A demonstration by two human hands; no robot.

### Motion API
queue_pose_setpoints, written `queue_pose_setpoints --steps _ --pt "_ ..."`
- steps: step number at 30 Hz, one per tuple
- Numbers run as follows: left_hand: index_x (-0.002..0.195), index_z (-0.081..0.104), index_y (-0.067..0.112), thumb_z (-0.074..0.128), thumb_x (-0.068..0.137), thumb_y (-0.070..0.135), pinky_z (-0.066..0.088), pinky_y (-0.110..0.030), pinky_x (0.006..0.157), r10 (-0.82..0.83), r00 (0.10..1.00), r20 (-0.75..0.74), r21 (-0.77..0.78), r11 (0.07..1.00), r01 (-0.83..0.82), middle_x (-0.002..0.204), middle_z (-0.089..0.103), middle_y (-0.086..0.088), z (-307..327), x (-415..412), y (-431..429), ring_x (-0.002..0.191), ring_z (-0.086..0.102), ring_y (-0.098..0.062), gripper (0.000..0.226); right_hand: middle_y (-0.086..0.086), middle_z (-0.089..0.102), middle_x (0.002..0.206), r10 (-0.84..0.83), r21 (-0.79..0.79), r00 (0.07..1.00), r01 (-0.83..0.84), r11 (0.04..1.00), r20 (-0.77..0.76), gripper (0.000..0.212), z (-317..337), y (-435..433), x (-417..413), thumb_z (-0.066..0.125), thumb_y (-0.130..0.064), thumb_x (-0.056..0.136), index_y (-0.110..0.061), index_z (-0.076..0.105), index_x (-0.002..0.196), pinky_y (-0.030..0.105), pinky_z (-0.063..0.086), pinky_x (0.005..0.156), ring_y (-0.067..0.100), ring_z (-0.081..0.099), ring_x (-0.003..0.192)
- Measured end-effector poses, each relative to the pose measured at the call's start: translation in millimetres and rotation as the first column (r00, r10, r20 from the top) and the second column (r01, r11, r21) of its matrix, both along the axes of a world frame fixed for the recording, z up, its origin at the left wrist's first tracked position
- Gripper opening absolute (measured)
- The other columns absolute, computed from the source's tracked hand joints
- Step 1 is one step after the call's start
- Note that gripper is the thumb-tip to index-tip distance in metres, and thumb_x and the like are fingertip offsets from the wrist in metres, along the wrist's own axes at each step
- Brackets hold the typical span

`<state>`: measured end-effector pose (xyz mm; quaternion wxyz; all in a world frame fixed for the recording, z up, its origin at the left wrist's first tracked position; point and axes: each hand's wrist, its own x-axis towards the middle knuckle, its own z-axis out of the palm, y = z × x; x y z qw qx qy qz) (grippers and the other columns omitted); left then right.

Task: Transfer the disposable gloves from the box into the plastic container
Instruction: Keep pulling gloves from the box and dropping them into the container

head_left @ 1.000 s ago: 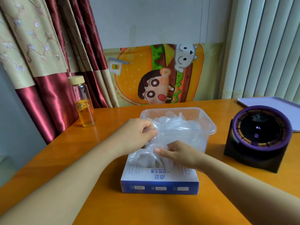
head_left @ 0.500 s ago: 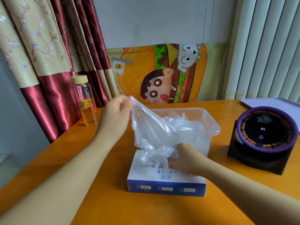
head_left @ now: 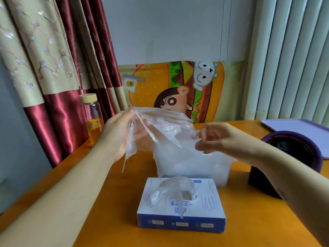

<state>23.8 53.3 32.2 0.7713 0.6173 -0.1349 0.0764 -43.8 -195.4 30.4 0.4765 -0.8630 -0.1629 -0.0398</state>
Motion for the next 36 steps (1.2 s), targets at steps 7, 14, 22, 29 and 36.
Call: queue_pose_setpoints --steps 7,14,22,29,36 --pt "0.105 0.062 0.007 0.04 0.101 0.017 0.057 -0.04 0.084 -0.249 0.968 -0.028 0.02 0.968 0.25 0.09 0.068 -0.01 12.3 7.8 -4.4 0.088 0.066 -0.022 0.025 -0.01 0.066 0.08 0.222 0.319 0.961 -0.161 0.934 -0.165 0.014 10.6 1.8 32.6 0.075 -0.02 0.074 -0.019 0.061 0.076 0.034 0.04 0.09 0.002 0.062 0.086" --pt "0.1 0.065 0.012 0.04 0.1 0.028 0.056 -0.035 0.076 -0.367 0.914 -0.174 0.201 0.895 0.397 0.078 0.067 -0.003 18.4 31.1 7.8 0.079 0.068 -0.018 0.03 -0.001 0.073 0.102 0.022 0.224 0.989 -0.056 0.973 0.149 0.025 26.6 9.8 57.1 0.07 -0.008 0.079 -0.017 0.072 0.102 0.024 0.055 0.083 0.015 0.069 0.096" --pt "0.107 0.064 0.013 0.048 0.1 0.023 0.05 -0.031 0.085 0.163 0.971 -0.173 0.761 0.648 0.027 0.107 0.066 -0.003 -0.9 86.1 23.1 0.094 0.066 -0.017 0.02 -0.009 0.052 0.135 -0.068 -0.087 0.978 0.087 0.992 0.196 0.07 20.8 -6.9 79.2 0.067 0.0 0.082 -0.028 0.042 0.141 0.021 0.052 0.065 0.013 0.064 0.075" --pt "0.122 0.059 0.028 0.054 0.096 0.03 0.04 -0.024 0.093 -0.197 0.894 0.402 0.866 0.399 -0.302 0.122 0.056 0.01 4.8 62.0 -46.5 0.112 0.052 -0.006 0.027 -0.004 0.049 0.134 -0.25 -0.122 0.966 0.256 0.959 0.063 0.082 -14.4 -22.1 103.4 0.068 -0.003 0.081 -0.027 0.028 0.148 0.022 0.053 0.064 0.016 0.063 0.073" --pt "0.149 0.029 0.02 0.05 0.095 0.046 0.033 -0.037 0.107 -0.296 0.935 -0.193 0.945 -0.311 0.097 0.155 0.029 -0.003 -25.2 68.7 -91.3 0.138 0.034 -0.026 0.064 0.007 0.036 0.15 -0.332 -0.571 0.943 0.292 0.767 0.037 0.081 -38.2 -32.5 112.5 0.066 -0.011 0.086 -0.018 0.018 0.151 0.021 0.051 0.083 0.019 0.058 0.11"
